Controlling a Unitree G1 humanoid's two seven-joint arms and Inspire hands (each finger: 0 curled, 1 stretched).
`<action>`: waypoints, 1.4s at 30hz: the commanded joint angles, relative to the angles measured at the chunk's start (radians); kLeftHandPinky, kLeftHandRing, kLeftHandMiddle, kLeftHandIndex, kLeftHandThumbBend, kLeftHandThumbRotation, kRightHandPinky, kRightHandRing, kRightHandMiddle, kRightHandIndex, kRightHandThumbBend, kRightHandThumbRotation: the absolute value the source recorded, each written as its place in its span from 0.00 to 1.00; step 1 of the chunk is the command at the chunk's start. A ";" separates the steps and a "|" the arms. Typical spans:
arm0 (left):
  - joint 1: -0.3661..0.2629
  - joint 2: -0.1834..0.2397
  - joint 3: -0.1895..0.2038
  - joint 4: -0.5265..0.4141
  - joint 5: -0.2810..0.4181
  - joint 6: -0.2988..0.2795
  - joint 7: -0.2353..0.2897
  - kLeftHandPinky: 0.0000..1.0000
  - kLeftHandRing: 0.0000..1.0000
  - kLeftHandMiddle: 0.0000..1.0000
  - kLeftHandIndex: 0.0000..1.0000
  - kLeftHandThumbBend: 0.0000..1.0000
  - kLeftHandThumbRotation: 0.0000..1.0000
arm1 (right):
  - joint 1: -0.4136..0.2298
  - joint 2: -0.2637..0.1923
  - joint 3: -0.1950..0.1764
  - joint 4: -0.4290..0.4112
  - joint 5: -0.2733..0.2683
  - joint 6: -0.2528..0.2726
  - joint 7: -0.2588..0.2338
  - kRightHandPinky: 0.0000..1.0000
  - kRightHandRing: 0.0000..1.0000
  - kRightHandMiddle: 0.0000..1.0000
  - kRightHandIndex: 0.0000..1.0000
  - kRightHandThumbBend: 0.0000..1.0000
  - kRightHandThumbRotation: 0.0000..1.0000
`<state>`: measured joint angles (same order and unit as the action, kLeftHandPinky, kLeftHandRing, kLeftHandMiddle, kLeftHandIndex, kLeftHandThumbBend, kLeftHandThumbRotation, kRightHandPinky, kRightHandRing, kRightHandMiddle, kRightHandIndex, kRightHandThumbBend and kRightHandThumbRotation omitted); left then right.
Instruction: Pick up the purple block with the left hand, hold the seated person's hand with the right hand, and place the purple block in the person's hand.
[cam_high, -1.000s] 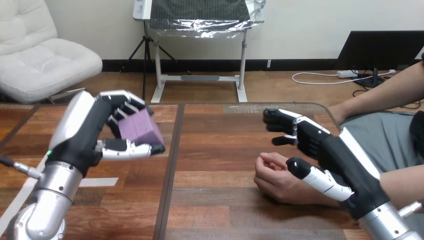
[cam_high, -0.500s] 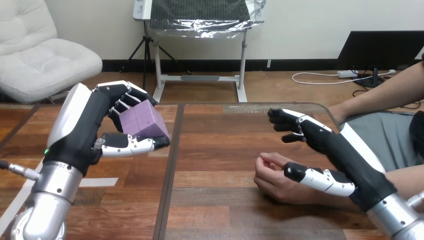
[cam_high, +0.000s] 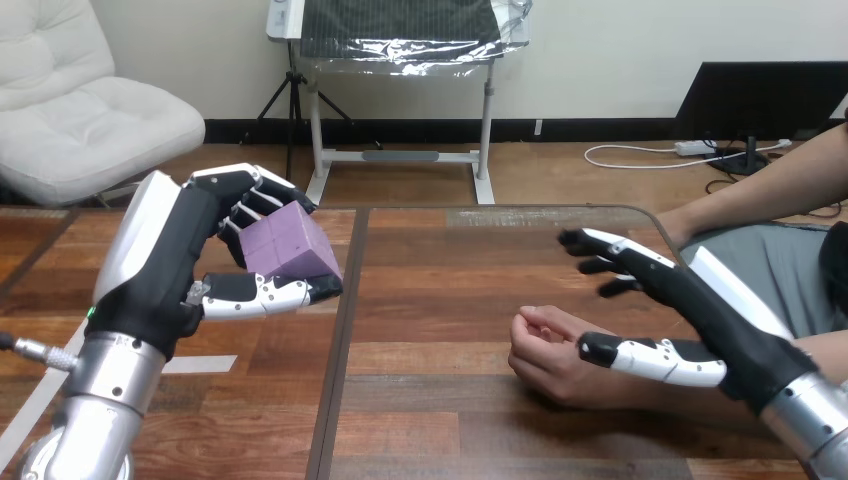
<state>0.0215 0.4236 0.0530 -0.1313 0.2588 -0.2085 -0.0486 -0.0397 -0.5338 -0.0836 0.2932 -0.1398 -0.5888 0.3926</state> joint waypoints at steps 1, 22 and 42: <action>-0.019 -0.010 0.028 -0.053 -0.017 -0.016 0.006 0.33 0.38 0.43 0.43 0.57 0.00 | -0.086 -0.053 -0.024 0.028 -0.022 0.003 -0.028 0.74 0.86 0.89 0.90 0.95 0.74; -0.015 -0.013 0.030 -0.049 -0.026 -0.024 0.005 0.33 0.38 0.43 0.43 0.56 0.00 | -0.146 -0.143 0.006 0.181 -0.113 0.017 -0.043 0.72 0.87 0.91 0.91 0.91 0.61; -0.020 -0.013 0.029 -0.035 -0.022 -0.033 0.007 0.32 0.38 0.43 0.43 0.57 0.00 | -0.174 -0.170 0.034 0.268 -0.195 0.013 -0.091 0.71 0.88 0.91 0.91 0.89 0.52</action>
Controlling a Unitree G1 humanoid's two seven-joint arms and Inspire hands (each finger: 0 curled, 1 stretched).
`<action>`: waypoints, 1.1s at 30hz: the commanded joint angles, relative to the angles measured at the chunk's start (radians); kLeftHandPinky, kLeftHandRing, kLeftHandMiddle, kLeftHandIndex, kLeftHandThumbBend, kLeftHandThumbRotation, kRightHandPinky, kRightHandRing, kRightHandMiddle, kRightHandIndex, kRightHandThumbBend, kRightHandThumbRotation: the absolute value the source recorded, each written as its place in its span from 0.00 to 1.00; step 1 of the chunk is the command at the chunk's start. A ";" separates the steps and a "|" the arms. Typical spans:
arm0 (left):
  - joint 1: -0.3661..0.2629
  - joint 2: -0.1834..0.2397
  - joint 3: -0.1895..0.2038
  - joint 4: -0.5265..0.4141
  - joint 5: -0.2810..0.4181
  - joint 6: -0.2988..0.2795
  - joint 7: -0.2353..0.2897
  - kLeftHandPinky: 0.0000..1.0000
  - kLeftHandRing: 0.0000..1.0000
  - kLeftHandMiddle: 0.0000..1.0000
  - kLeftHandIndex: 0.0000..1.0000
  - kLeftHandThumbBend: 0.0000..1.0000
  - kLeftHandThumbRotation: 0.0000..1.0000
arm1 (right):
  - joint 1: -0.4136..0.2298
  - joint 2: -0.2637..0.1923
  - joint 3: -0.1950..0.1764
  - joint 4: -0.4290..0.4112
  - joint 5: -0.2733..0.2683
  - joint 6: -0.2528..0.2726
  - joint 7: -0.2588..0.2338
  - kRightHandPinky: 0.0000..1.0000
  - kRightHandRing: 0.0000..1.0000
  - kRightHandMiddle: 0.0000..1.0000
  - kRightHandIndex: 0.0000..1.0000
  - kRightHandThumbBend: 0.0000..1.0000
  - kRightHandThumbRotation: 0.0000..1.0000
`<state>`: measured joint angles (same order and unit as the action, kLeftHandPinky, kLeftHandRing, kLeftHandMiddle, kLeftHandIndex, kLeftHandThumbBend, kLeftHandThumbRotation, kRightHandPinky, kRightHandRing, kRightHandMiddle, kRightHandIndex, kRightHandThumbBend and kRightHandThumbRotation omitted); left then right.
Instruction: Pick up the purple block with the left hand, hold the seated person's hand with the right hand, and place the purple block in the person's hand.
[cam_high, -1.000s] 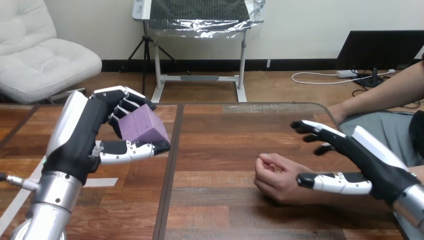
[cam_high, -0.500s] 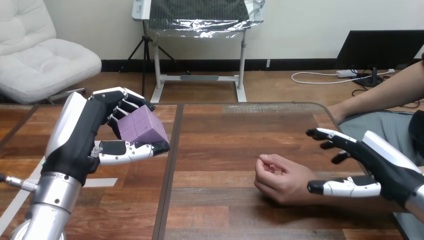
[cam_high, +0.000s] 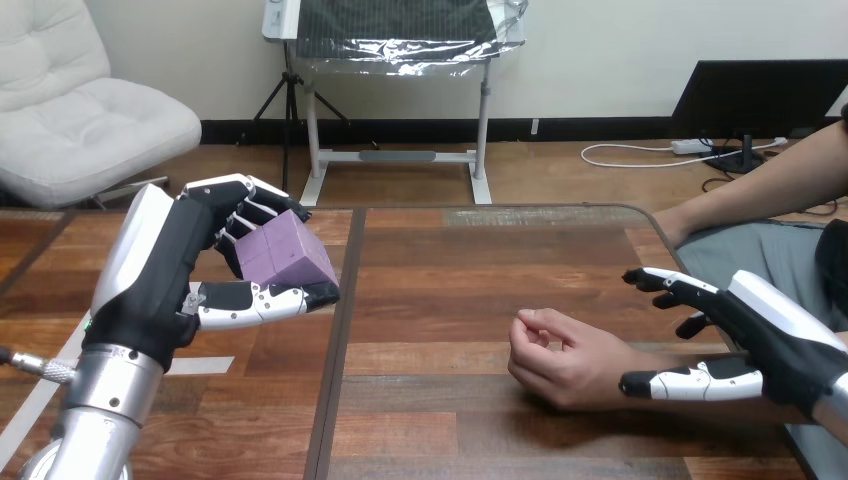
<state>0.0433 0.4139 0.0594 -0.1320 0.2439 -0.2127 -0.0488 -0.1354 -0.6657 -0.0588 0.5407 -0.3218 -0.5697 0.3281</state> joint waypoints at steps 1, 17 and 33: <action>-0.042 -0.003 0.022 -0.035 -0.007 -0.027 0.007 0.32 0.38 0.43 0.43 0.57 0.00 | -0.080 -0.040 0.013 0.026 -0.018 -0.005 -0.028 0.71 0.88 0.91 0.91 0.89 0.51; -0.046 0.000 0.025 -0.033 -0.015 -0.029 -0.002 0.32 0.38 0.42 0.43 0.57 0.00 | -0.106 -0.058 0.046 0.072 -0.081 0.027 -0.044 0.77 0.91 0.92 0.92 0.93 0.42; -0.046 0.009 0.029 -0.040 -0.005 -0.036 -0.002 0.32 0.38 0.42 0.43 0.58 0.00 | -0.140 -0.075 0.094 0.135 -0.131 0.044 -0.059 0.78 0.91 0.91 0.91 0.99 0.32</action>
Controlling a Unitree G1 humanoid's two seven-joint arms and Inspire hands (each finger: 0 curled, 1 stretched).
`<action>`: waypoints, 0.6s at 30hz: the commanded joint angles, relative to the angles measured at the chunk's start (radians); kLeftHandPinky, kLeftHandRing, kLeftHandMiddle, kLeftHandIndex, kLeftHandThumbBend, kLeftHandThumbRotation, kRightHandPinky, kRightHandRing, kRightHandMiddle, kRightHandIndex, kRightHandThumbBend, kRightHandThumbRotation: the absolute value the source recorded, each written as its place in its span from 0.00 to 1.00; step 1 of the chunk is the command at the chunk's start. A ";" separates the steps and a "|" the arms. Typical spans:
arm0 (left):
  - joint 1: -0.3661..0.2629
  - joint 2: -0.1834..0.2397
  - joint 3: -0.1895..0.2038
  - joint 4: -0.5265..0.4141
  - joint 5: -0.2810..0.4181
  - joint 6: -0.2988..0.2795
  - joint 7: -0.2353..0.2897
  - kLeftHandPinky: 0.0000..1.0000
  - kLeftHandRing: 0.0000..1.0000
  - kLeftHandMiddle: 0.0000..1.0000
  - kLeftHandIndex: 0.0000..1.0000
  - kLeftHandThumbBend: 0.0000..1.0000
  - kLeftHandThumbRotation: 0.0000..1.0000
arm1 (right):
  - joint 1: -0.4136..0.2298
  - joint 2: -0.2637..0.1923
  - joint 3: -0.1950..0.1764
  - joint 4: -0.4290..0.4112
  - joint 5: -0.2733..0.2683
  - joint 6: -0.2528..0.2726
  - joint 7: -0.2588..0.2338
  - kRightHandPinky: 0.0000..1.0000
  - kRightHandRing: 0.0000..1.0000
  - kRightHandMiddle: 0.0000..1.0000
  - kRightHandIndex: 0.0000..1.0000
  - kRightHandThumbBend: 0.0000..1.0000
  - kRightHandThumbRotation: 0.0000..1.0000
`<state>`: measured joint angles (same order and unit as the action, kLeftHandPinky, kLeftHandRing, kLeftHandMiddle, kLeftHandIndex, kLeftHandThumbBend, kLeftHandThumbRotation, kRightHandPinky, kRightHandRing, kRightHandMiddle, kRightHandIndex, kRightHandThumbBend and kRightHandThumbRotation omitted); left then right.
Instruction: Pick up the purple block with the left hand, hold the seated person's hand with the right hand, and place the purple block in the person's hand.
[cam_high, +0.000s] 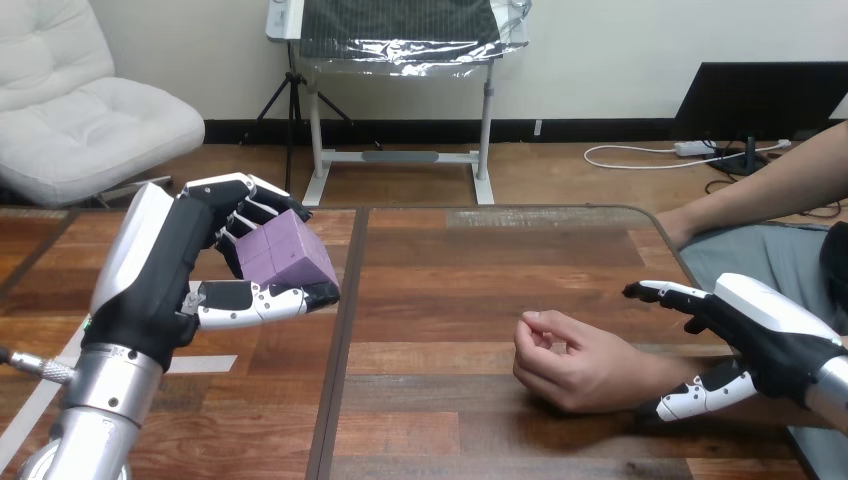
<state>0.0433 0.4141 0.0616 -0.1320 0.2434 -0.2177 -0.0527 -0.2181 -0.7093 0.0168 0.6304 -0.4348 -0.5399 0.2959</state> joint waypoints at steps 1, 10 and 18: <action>-0.046 0.009 0.027 -0.039 -0.005 -0.032 0.002 0.32 0.37 0.42 0.43 0.58 0.00 | -0.060 -0.033 0.023 0.048 -0.022 0.016 -0.028 0.78 0.91 0.91 0.91 0.99 0.31; -0.047 0.012 0.030 -0.041 -0.007 -0.032 -0.002 0.31 0.37 0.42 0.43 0.58 0.00 | -0.081 -0.048 0.074 0.081 -0.083 0.055 -0.043 0.79 0.91 0.91 0.90 1.00 0.26; -0.046 0.012 0.032 -0.045 -0.012 -0.029 -0.009 0.31 0.37 0.41 0.43 0.58 0.00 | -0.092 -0.056 0.097 0.095 -0.097 0.083 -0.030 0.80 0.91 0.91 0.90 1.00 0.25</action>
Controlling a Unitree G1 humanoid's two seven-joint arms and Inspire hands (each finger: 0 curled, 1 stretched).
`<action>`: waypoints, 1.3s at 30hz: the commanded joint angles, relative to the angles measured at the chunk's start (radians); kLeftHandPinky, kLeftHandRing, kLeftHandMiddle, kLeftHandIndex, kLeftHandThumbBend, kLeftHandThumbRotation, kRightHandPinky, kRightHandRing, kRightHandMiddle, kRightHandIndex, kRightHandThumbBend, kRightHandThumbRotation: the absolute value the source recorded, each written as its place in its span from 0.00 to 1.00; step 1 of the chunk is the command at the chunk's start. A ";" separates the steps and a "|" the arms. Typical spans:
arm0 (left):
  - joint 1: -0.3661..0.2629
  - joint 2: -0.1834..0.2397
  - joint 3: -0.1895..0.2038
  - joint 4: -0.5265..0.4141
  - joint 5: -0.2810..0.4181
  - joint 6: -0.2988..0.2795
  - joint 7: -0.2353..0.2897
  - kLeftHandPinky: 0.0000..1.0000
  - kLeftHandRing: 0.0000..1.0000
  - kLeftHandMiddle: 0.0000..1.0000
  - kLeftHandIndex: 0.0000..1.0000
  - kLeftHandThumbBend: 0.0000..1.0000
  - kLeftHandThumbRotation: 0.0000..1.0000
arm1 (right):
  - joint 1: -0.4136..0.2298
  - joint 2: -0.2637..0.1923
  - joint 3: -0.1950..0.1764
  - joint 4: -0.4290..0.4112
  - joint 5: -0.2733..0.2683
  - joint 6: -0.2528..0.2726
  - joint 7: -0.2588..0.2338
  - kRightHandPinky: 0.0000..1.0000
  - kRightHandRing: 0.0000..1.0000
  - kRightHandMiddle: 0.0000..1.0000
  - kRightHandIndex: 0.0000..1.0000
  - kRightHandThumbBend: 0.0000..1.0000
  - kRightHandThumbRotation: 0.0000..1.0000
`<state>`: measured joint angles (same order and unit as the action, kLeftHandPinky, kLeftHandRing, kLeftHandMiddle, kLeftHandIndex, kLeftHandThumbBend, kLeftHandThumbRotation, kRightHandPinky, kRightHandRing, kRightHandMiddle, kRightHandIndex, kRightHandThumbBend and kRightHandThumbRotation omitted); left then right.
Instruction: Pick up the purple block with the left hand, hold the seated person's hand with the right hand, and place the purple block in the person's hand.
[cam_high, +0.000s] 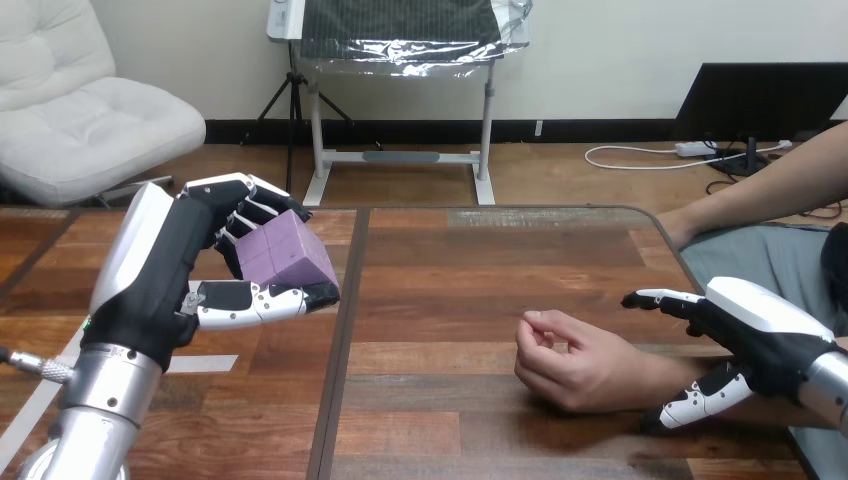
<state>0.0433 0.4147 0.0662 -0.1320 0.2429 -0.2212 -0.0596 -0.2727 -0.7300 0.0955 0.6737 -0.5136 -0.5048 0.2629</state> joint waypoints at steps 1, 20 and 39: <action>-0.047 0.012 0.028 -0.046 -0.011 -0.024 -0.003 0.31 0.37 0.41 0.43 0.58 0.00 | -0.039 -0.037 0.023 0.052 -0.021 0.053 0.003 0.80 0.91 0.91 0.89 1.00 0.25; -0.048 0.007 0.036 -0.044 -0.008 -0.025 -0.011 0.31 0.37 0.41 0.43 0.58 0.00 | -0.064 -0.047 0.073 0.067 -0.022 0.123 0.056 0.71 0.87 0.88 0.87 1.00 0.13; -0.052 0.007 0.042 -0.037 -0.024 -0.036 -0.017 0.31 0.37 0.42 0.43 0.58 0.00 | -0.075 -0.051 0.111 0.041 -0.039 0.190 0.127 0.59 0.75 0.81 0.81 1.00 0.03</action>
<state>0.0432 0.4147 0.0839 -0.1320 0.2401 -0.2218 -0.0760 -0.3494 -0.7499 0.1824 0.6711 -0.5380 -0.3561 0.3672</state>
